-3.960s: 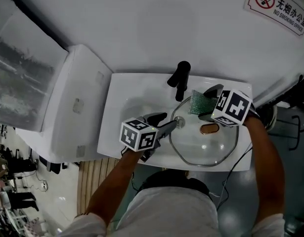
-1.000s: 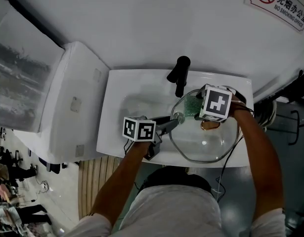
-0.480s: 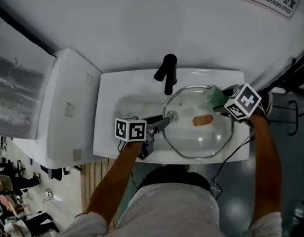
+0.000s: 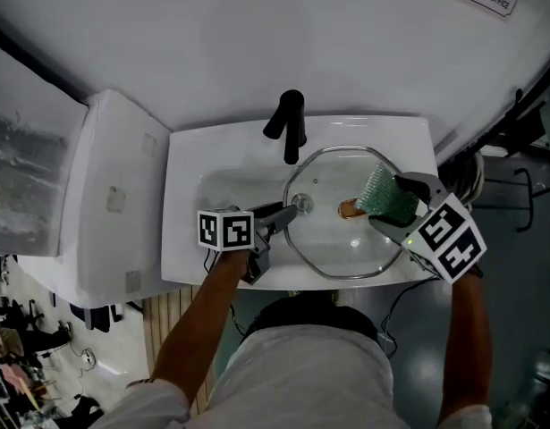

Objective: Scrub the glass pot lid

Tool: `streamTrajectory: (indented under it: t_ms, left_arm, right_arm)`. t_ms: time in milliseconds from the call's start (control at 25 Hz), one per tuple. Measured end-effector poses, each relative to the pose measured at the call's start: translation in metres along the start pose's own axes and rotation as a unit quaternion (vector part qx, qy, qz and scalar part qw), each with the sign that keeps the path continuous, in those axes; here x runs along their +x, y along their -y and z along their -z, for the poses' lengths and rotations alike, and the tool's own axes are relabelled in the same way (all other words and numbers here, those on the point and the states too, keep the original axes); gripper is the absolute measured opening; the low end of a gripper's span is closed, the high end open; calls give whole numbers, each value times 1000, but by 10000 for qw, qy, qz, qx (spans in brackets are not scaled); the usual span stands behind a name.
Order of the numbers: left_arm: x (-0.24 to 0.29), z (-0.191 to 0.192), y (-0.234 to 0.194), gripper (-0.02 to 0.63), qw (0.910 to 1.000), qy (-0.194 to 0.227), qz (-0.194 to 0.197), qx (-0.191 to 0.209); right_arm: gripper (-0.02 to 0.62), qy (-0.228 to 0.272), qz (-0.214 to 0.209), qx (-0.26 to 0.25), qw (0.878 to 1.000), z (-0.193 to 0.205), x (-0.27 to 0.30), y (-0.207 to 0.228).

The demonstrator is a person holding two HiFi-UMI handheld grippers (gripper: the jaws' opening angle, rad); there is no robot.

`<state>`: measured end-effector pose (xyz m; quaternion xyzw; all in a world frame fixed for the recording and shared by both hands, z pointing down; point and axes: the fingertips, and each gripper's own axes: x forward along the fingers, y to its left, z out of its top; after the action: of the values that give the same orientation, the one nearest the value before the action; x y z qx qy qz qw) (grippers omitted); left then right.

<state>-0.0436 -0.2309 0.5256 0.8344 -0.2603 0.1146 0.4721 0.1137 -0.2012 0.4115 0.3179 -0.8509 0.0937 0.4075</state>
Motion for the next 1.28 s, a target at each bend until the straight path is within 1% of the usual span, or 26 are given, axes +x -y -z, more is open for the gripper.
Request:
streamTrajectory:
  t_ms: [120,240,360,560,640,720,920,1080,1280]
  left_arm:
    - [0,0,-1,156,10000,33,1,-6]
    - [0,1,-1,156,10000,48,-11,-10]
    - [-1,1,-1,153,10000,69,-24,-27]
    - [-1,0,0,152,10000,78,-15,-20]
    - [-1,0,0,152,10000,82,-14,-19]
    - [-1,0,0,152,10000,88,-13,-23]
    - [-2,0,-1,149,10000,91,-6,-14]
    - [-2,1,-1,149,10000,69,-15,-16]
    - [-1,1,0,149,10000,44,-26,-15]
  right_arm:
    - [331,136,-495,-743,9959,-29,0,-63]
    - [331,-46,-787,-1488,9857,-39,16,-108]
    - [331,-377,-960,-1969,9750,-32,39,-134]
    - [333,-837,-1181,-2350,9612,-10,67,-150]
    - [333,-960,-1228,-2428,9575,-1,74,-149]
    - [333,-1012,-1256,-2411,9570,6,76,-146]
    - [333,-1027,-1295,-2203,9613,24,68,-134]
    - [331,-1064,-1330,-2054,9638,45,54,-119]
    - [333,-1230,-1163,-1783,9693,77,32,-87]
